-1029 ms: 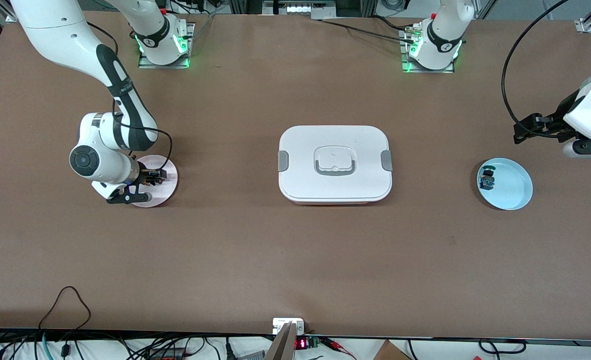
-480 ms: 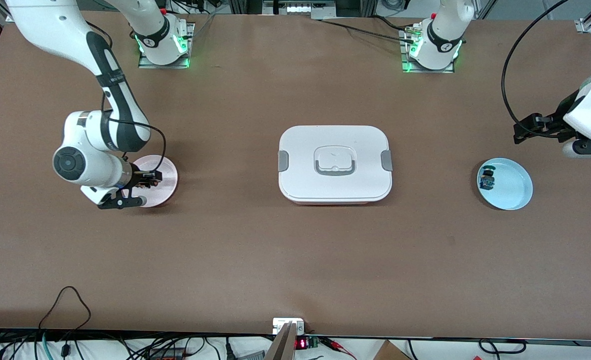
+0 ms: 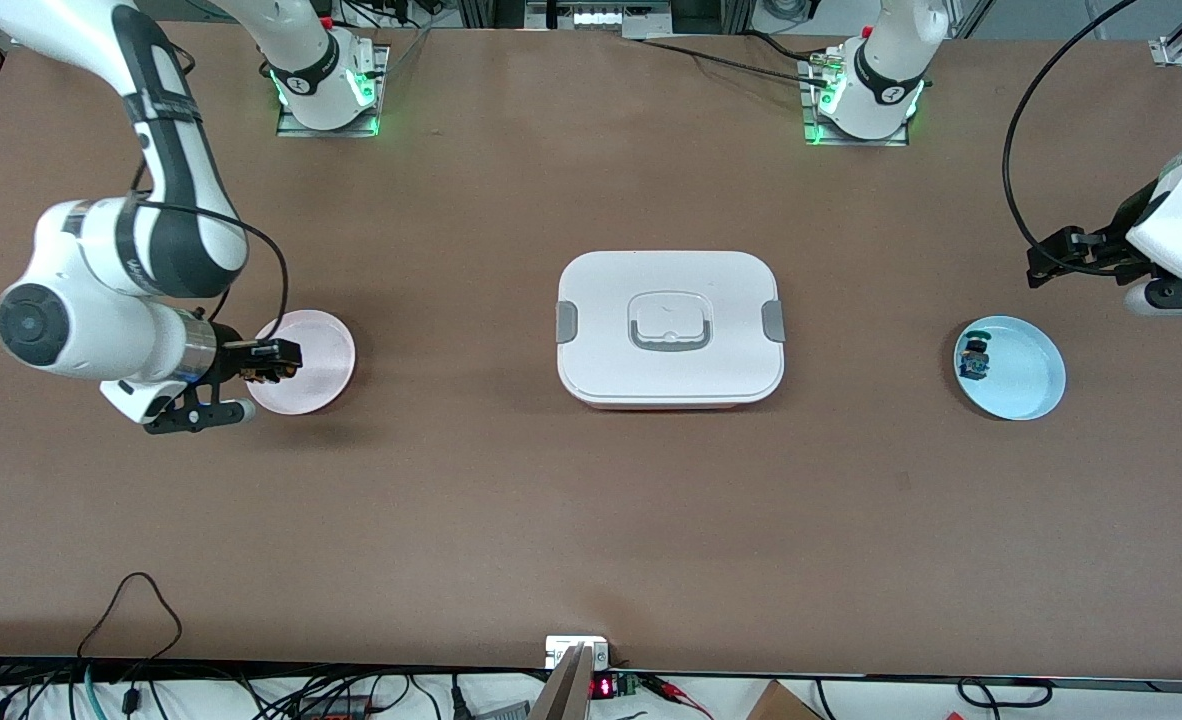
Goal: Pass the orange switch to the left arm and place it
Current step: 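Lift the orange switch over the white box toward the left gripper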
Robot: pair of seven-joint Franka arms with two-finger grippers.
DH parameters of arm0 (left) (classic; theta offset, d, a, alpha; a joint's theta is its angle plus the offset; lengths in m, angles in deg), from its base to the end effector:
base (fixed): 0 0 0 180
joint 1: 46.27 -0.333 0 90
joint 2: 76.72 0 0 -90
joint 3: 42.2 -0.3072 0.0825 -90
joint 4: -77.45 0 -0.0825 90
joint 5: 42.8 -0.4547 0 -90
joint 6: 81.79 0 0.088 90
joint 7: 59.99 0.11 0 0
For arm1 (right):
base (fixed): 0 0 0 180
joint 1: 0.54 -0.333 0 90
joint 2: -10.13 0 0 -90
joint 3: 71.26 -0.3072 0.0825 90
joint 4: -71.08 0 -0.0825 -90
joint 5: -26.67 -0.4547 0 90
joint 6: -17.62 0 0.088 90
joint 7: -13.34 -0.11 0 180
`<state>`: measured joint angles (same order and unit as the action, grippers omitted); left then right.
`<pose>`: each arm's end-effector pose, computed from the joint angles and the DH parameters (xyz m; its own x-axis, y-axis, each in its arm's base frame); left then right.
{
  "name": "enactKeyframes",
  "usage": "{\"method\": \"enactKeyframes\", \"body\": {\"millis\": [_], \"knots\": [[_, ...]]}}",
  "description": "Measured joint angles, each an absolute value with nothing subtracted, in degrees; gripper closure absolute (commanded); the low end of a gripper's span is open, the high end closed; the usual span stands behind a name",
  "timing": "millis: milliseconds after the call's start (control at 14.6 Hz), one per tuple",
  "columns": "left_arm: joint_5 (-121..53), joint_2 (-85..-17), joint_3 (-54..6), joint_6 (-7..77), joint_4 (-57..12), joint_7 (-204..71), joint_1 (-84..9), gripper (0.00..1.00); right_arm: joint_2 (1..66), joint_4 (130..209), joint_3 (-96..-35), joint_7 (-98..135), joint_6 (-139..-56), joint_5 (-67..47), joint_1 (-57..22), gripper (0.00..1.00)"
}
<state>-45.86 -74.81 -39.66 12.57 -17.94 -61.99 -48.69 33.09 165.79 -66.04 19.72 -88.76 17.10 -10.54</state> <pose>0.6365 0.0045 0.5471 0.9984 0.0287 -0.0495 0.0260 -0.9982 -0.0532 0.6980 0.0765 0.3221 0.9725 0.1451 -0.1823 0.1218 -0.9836 -0.1333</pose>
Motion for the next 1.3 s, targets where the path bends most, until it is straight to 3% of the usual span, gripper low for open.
{"method": "enactKeyframes", "body": {"millis": [823,1303], "knots": [[-34.89,-73.83,-39.38,2.04,-17.92,-61.96,-48.02,0.0,26.02,159.83,-67.61,31.02,-86.56,1.76,-12.43,1.0],[-14.93,-69.75,-39.97,-3.03,-17.92,-61.99,-49.85,0.0,25.98,159.13,-69.54,59.87,-88.35,-15.47,-14.34,1.0]]}}
